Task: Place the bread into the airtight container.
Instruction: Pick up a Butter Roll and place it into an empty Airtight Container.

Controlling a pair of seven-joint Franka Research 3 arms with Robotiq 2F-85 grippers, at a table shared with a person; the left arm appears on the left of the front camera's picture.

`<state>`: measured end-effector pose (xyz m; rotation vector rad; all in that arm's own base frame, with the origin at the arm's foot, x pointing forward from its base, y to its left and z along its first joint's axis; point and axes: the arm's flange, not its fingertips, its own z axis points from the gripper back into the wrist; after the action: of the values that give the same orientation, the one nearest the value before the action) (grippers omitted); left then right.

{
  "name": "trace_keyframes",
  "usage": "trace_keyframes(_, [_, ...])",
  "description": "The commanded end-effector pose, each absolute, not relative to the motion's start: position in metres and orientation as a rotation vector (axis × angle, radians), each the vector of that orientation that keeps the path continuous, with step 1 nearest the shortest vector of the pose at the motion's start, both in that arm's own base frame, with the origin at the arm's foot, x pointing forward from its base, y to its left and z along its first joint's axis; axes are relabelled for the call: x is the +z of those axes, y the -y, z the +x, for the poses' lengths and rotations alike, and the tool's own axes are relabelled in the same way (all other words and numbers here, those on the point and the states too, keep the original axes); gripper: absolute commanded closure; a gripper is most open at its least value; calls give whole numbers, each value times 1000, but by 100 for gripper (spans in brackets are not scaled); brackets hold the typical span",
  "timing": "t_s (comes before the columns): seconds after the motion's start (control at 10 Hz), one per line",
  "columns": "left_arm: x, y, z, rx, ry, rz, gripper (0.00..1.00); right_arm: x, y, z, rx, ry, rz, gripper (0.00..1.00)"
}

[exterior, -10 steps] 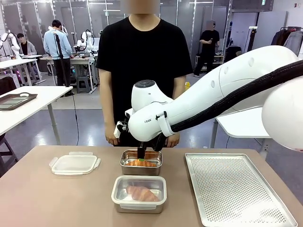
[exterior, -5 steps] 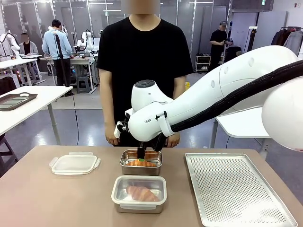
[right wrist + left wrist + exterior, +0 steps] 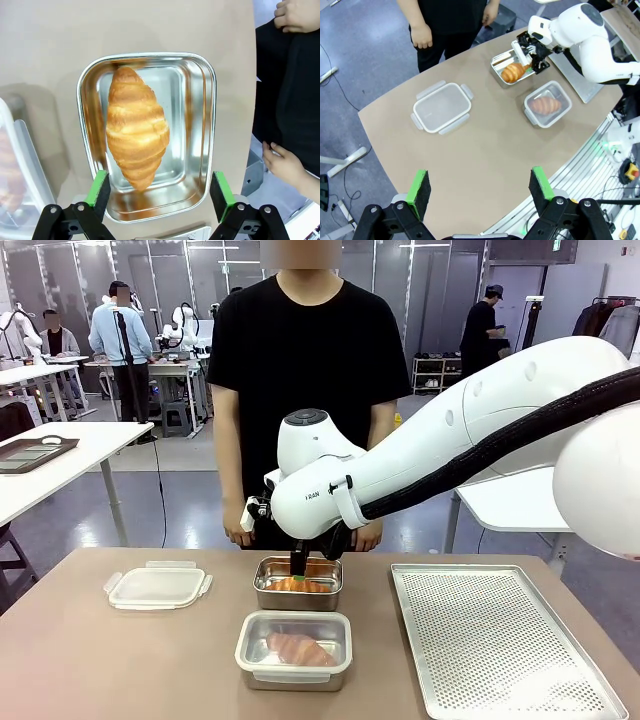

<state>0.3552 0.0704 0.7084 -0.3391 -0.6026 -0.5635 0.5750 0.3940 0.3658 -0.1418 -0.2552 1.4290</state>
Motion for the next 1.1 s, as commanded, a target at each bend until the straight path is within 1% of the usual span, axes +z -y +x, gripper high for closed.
trace_keyframes(0.0, [709, -70, 354, -574, 603, -344, 0, 389, -386, 574, 1403, 295, -156, 0])
trace_keyframes(0.2, [709, -70, 354, -574, 603, -344, 0, 452, -348, 561, 1288, 403, -135, 0])
trace_keyframes(0.3, [709, -70, 354, -574, 603, -344, 0, 477, -325, 554, 1242, 428, -164, 0])
trace_keyframes(0.6, [709, -70, 354, -574, 603, -344, 0, 546, -257, 532, 1096, 536, -158, 0])
trace_keyframes(0.8, [709, -70, 354, -574, 603, -344, 0, 580, -213, 510, 973, 572, -150, 0])
trace_keyframes(0.9, [709, -70, 354, -574, 603, -344, 0, 599, -190, 494, 889, 552, -164, 0])
trace_keyframes(1.0, [709, -70, 354, -574, 603, -344, 0, 623, -163, 475, 785, 549, -133, 0])
